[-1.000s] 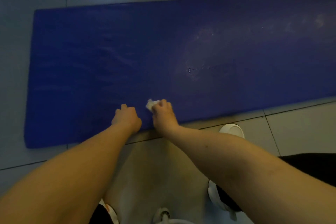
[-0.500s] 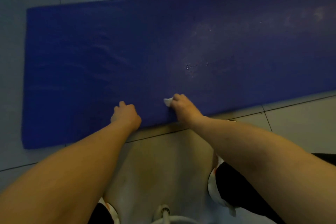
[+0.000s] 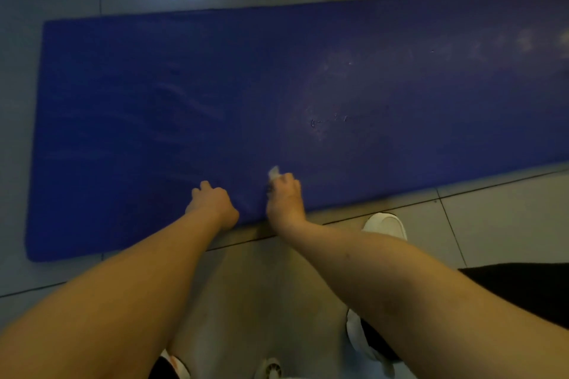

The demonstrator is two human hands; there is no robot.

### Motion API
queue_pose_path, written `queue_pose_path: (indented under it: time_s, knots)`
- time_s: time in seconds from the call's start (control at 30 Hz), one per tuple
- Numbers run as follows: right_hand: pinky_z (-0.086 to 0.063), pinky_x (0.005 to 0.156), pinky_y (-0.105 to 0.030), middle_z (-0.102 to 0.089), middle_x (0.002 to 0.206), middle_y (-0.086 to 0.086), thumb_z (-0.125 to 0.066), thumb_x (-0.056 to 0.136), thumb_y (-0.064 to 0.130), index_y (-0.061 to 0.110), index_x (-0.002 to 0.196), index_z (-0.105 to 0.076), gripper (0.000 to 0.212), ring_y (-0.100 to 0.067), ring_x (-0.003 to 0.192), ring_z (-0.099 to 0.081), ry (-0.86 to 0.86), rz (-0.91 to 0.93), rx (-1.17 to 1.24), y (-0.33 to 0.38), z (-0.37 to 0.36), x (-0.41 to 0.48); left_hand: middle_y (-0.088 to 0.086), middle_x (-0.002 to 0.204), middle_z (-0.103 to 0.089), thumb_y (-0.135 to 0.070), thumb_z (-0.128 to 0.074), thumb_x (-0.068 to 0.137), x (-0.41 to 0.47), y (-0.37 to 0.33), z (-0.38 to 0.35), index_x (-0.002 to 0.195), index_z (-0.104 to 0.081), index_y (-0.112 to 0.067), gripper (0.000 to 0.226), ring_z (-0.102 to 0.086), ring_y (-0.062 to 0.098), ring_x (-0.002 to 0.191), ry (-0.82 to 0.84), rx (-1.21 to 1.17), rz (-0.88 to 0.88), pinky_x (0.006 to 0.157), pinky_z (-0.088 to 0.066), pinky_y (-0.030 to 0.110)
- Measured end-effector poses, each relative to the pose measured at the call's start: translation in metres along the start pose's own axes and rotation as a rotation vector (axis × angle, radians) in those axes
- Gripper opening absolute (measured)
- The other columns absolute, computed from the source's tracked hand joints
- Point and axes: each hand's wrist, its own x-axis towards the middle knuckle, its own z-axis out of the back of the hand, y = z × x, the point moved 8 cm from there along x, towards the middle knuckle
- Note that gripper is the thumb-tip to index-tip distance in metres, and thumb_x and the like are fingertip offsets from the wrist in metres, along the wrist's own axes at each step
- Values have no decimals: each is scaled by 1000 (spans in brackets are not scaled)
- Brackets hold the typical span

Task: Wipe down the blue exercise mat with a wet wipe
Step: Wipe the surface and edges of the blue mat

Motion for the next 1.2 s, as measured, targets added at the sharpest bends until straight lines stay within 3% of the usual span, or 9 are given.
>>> queue_pose_path:
  time_s: [0.13,0.27,0.37,0.5,0.63,0.8,0.9,0.97,1.2]
  knots:
    - [-48,96,-43,-48,128,-16,-62,86,-9,0,128,-59,44,-33,108,-44,218,376,-98,46,-42,-18,15,156,-18,-22,-52,96,1,3,1,138,-51,-9,44,-32,35,135,-16,15,8,90,-47,39]
    - [-51,84,-47,-56,113,-16,-66,82,-10,0,117,-69,37,-34,99,-47,231,504,-248,18,-26,-4,14,155,-20,-26,-54,96,3,4,1,138,-51,-10,45,-35,35,132,7,0,-6,93,-48,42]
    - [-50,93,-40,-52,115,-12,-61,94,1,4,120,-66,27,-22,95,-52,84,345,-256,-24,24,18,14,153,-21,-26,-54,95,1,2,1,130,-54,-10,39,-36,35,128,-2,-10,-10,84,-44,40]
    - [-51,91,-33,-50,126,-11,-54,103,21,14,131,-56,28,-23,99,-57,-112,-161,-273,-116,97,40,15,154,-21,-26,-53,95,1,1,2,128,-54,-9,37,-37,36,129,-15,-22,-2,88,-46,41]
    - [-31,83,-22,-48,129,-9,-52,101,7,14,151,-38,52,-20,103,-41,-230,-302,-233,-125,104,35,15,155,-19,-28,-51,96,2,1,4,134,-51,-8,43,-35,36,132,-11,-23,-1,91,-46,42]
    - [-33,85,-23,-49,127,-10,-45,102,7,14,149,-39,48,-19,103,-42,-179,-125,-109,-42,40,37,14,151,-22,-25,-50,95,1,5,2,132,-52,-9,40,-36,34,126,0,-20,-14,84,-46,39]
    - [-43,83,-32,-52,124,-14,-50,98,3,11,148,-41,51,-30,110,-52,70,181,-112,35,-24,24,14,150,-23,-22,-51,97,2,6,1,135,-52,-10,39,-35,33,127,-11,-20,-28,82,-45,38]
    - [-44,94,-39,-52,126,-17,-55,94,0,4,136,-53,43,-32,115,-48,216,360,-163,71,-56,3,13,150,-23,-20,-54,97,3,8,1,141,-49,-14,44,-34,32,130,-20,-34,-29,89,-49,40]
    - [-49,92,-39,-53,123,-12,-61,96,4,4,133,-58,37,-29,109,-46,223,481,-289,36,-30,14,10,146,-27,-23,-51,98,5,10,4,139,-52,-15,42,-37,30,125,-16,-19,-50,97,-48,42]
